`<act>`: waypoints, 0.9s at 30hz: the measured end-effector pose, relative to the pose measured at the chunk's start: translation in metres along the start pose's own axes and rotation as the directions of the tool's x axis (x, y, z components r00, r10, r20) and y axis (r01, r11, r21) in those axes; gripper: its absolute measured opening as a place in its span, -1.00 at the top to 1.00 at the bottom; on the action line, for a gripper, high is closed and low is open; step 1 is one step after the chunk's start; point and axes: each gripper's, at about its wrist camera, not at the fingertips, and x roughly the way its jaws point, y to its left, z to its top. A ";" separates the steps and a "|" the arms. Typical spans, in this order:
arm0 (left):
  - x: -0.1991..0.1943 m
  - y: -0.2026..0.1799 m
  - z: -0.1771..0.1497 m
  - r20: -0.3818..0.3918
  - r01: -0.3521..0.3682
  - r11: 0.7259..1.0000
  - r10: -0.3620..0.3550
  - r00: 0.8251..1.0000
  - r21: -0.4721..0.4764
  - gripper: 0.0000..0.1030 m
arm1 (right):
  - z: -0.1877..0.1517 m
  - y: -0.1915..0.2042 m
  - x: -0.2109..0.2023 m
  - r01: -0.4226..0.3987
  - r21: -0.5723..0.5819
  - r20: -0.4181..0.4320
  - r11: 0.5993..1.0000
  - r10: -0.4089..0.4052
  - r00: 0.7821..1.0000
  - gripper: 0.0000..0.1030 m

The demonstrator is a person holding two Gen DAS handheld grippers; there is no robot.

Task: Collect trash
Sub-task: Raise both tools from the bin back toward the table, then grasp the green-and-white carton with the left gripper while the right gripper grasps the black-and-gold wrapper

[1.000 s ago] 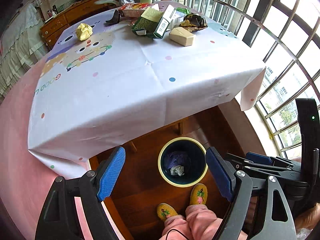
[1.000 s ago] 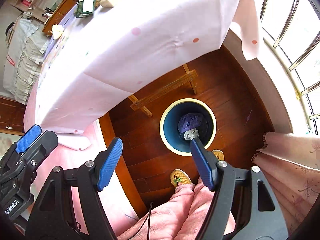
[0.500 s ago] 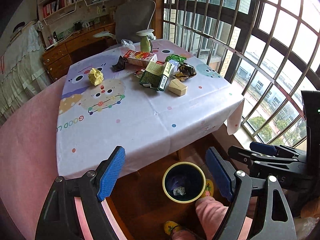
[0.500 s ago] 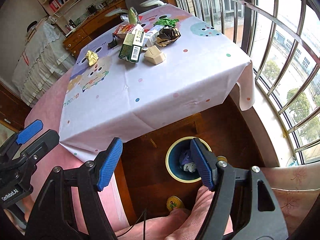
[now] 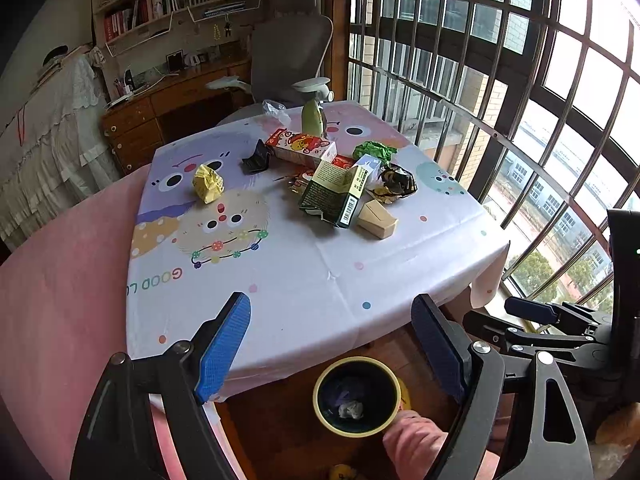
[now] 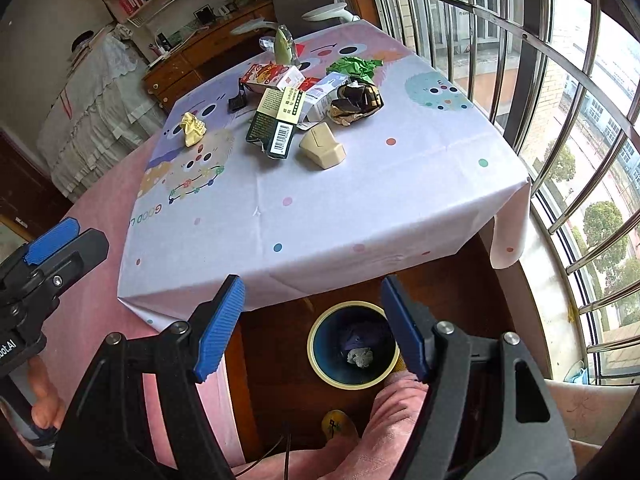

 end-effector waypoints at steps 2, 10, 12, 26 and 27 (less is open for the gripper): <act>0.016 -0.008 0.014 -0.009 -0.008 1.000 0.008 1.000 0.003 -0.63 | 0.017 -0.006 0.010 -0.006 -0.017 -0.007 1.000 0.006 1.000 -0.32; 0.109 -0.043 0.089 -0.061 -0.043 0.999 0.042 0.997 -0.005 -0.63 | 0.110 -0.052 0.065 -0.022 -0.027 -0.073 0.999 0.020 0.997 -0.32; 0.138 -0.047 0.109 -0.080 -0.079 0.997 0.077 0.994 -0.019 -0.63 | 0.134 -0.063 0.080 -0.023 -0.031 -0.080 0.999 0.020 0.997 -0.32; 0.300 -0.029 0.163 -0.259 -0.164 0.979 0.129 0.957 -0.120 -0.60 | 0.246 -0.095 0.215 -0.111 0.037 -0.228 0.993 0.116 0.967 -0.32; 0.305 -0.028 0.162 -0.266 -0.167 0.978 0.129 0.955 -0.124 -0.60 | 0.248 -0.094 0.222 -0.113 0.036 -0.239 0.993 0.118 0.964 -0.30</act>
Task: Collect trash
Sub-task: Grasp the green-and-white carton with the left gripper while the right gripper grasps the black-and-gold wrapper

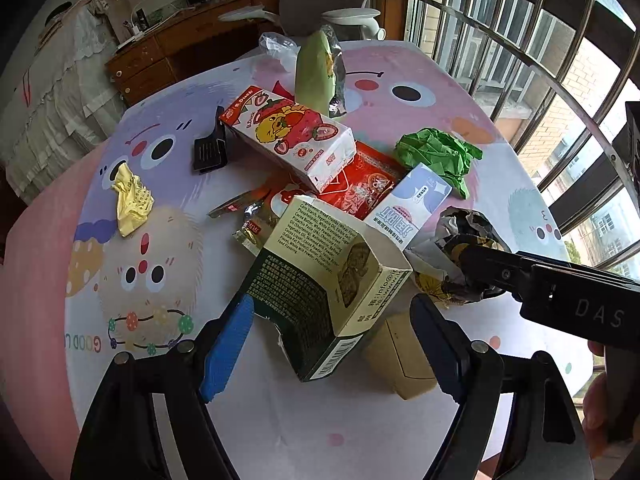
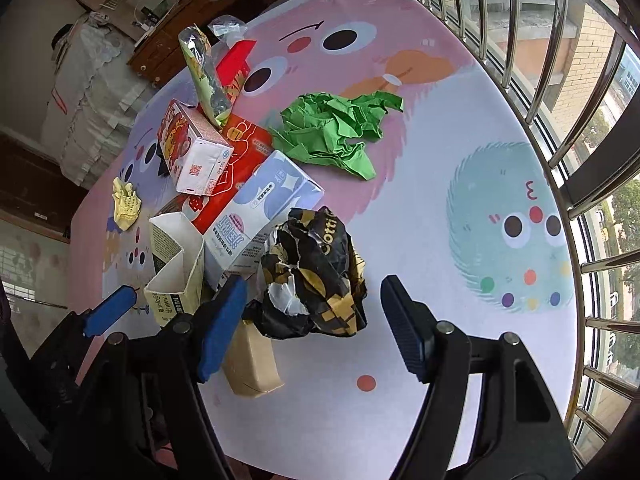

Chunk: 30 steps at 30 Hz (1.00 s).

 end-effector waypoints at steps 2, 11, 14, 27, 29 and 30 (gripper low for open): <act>0.009 -0.003 0.003 -0.007 -0.006 1.000 0.006 1.000 0.000 -0.59 | 0.006 -0.001 0.010 -0.006 0.000 -0.022 1.000 0.006 1.000 -0.25; 0.025 -0.012 0.006 -0.018 -0.040 0.999 0.040 0.999 0.037 0.42 | 0.014 -0.002 0.030 -0.039 -0.026 -0.057 0.999 0.038 0.998 0.17; 0.014 -0.006 0.005 0.006 -0.043 0.999 0.043 0.999 0.028 0.53 | 0.013 0.002 0.026 -0.040 -0.045 -0.046 0.998 0.038 0.998 0.20; -0.057 0.048 -0.020 0.064 0.077 0.993 -0.071 0.995 -0.093 0.55 | -0.030 0.026 -0.028 -0.095 -0.023 0.030 0.995 0.096 0.995 0.21; -0.069 0.056 -0.028 0.074 0.101 0.990 -0.094 0.993 -0.097 0.55 | -0.040 0.036 -0.038 -0.101 -0.032 0.047 0.994 0.102 0.994 0.21; -0.077 0.061 -0.033 0.080 0.109 0.989 -0.102 0.992 -0.097 0.55 | -0.047 0.041 -0.043 -0.103 -0.037 0.055 0.994 0.105 0.993 0.21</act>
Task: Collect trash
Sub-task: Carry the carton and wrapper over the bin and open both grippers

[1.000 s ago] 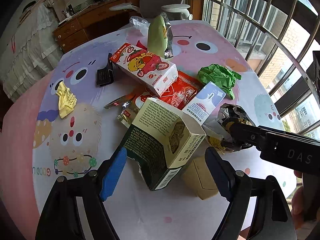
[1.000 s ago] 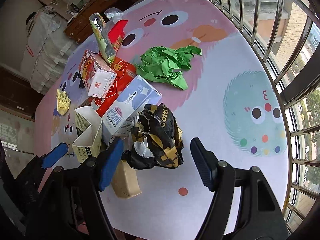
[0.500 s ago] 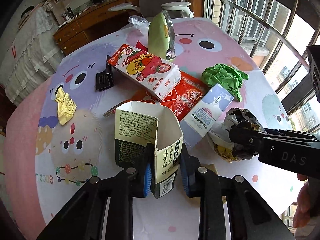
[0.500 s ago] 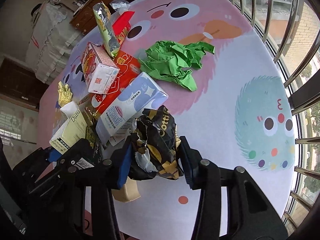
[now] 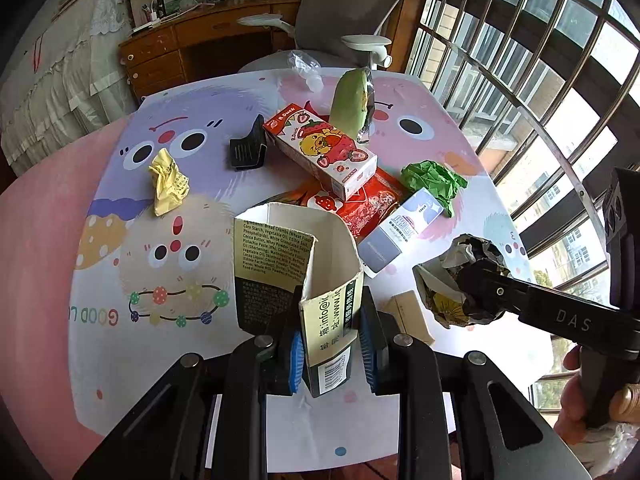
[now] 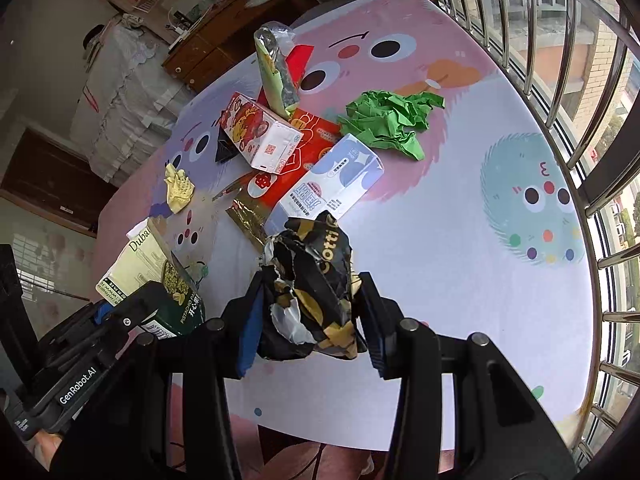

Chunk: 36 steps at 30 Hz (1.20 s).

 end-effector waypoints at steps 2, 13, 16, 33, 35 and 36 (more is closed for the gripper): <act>-0.015 0.007 -0.008 0.005 0.014 1.000 -0.014 1.000 0.008 0.55 | -0.013 0.012 -0.008 -0.002 -0.004 0.016 1.000 0.002 1.000 0.21; -0.099 0.052 -0.084 0.026 0.061 0.994 -0.064 0.998 0.094 0.55 | -0.117 0.077 -0.038 0.010 0.041 0.065 0.999 -0.012 0.998 0.21; -0.113 0.069 -0.113 0.016 0.070 0.992 -0.072 0.997 0.105 0.55 | -0.153 0.092 -0.038 0.019 0.059 0.059 0.998 -0.022 0.998 0.21; -0.106 0.107 -0.251 -0.140 0.168 0.976 -0.149 0.979 0.139 0.55 | -0.316 0.089 0.004 0.137 0.143 -0.096 0.980 -0.124 0.988 0.21; -0.094 0.098 -0.261 -0.169 0.182 0.973 -0.157 0.973 0.143 0.55 | -0.327 0.079 0.012 0.157 0.147 -0.117 0.977 -0.140 0.983 0.21; -0.087 0.093 -0.266 -0.183 0.188 0.971 -0.160 0.970 0.146 0.55 | -0.332 0.074 0.017 0.168 0.147 -0.127 0.975 -0.149 0.981 0.21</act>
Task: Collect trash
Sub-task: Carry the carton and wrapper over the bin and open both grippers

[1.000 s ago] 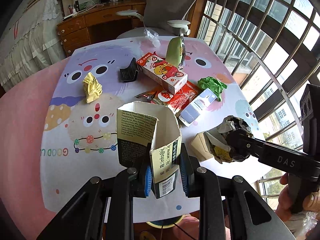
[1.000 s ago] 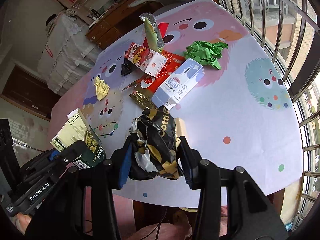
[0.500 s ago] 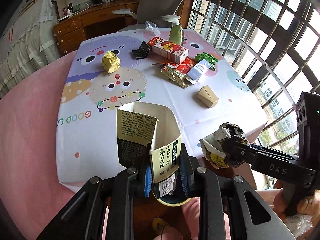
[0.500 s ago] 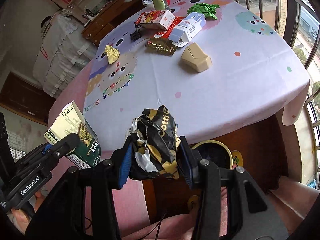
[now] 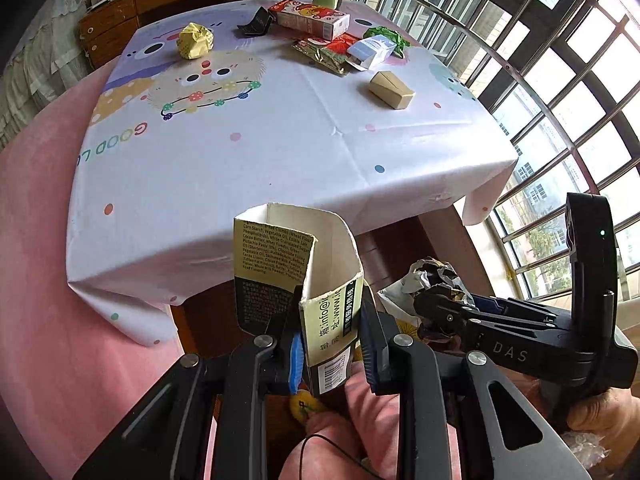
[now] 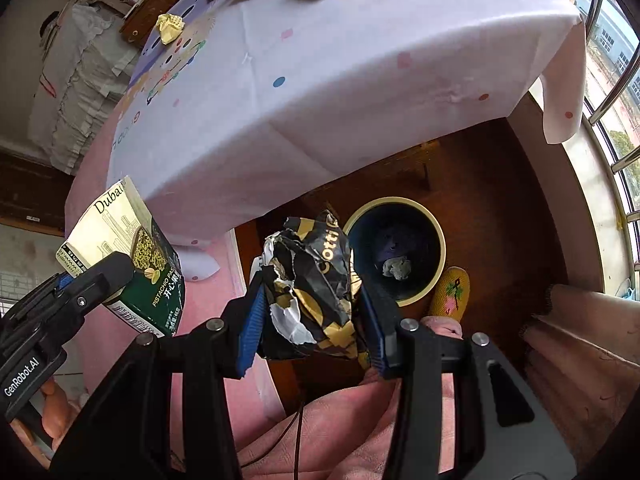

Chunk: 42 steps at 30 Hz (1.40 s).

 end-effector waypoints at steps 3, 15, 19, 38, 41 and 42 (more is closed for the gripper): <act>0.029 -0.011 -0.010 -0.043 0.009 1.000 -0.009 0.999 0.015 0.55 | -0.004 -0.018 0.024 0.033 -0.006 -0.022 0.999 -0.033 0.999 0.20; 0.206 -0.024 -0.035 -0.178 0.028 0.999 -0.022 0.984 0.033 0.54 | -0.009 -0.098 0.170 0.086 0.017 -0.137 0.996 -0.083 0.987 0.15; 0.256 -0.022 -0.037 -0.216 0.026 0.999 -0.018 0.976 0.034 0.48 | -0.002 -0.116 0.209 0.083 0.026 -0.141 0.996 -0.078 0.987 0.04; 0.296 0.025 -0.045 -0.142 -0.129 0.991 0.123 0.982 -0.034 -0.55 | 0.008 -0.129 0.236 0.102 0.023 -0.123 0.995 -0.098 0.988 -0.30; 0.291 0.026 -0.044 -0.135 -0.137 0.990 0.131 0.982 -0.035 -0.55 | 0.011 -0.124 0.228 0.099 0.022 -0.111 0.995 -0.096 0.989 -0.30; 0.290 0.026 -0.043 -0.134 -0.139 0.990 0.133 0.982 -0.035 -0.55 | 0.012 -0.123 0.224 0.099 0.023 -0.107 0.995 -0.096 0.990 -0.30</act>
